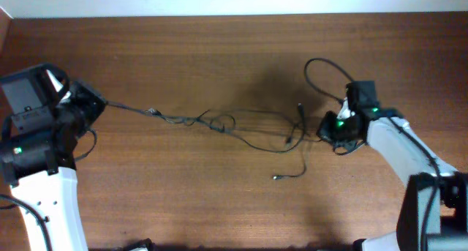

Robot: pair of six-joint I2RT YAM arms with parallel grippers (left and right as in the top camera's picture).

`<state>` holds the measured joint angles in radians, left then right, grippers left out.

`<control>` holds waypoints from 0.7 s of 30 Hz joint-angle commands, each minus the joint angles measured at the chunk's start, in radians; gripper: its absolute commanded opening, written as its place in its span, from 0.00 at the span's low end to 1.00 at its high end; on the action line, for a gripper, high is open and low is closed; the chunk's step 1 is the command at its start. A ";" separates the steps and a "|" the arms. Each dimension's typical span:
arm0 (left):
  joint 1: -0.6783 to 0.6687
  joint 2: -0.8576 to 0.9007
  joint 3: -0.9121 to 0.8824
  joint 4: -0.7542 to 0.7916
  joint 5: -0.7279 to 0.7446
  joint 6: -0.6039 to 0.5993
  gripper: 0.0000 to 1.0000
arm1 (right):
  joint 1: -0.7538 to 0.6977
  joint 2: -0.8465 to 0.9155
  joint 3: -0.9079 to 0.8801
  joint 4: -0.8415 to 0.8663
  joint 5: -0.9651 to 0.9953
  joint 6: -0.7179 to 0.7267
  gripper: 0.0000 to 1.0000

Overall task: Untangle cables
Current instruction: 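Pull both grippers far apart, stretching the black cable across the table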

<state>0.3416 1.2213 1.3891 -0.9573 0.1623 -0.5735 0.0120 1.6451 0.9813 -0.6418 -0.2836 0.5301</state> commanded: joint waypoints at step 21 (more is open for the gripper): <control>0.013 0.091 0.019 0.078 0.266 0.048 0.99 | -0.195 -0.136 0.306 -0.289 -0.078 -0.332 0.04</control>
<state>0.3641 1.2816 1.3899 -0.8810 0.0906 -0.6319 -0.2268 1.5299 1.2541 -0.9363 -0.1600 0.3332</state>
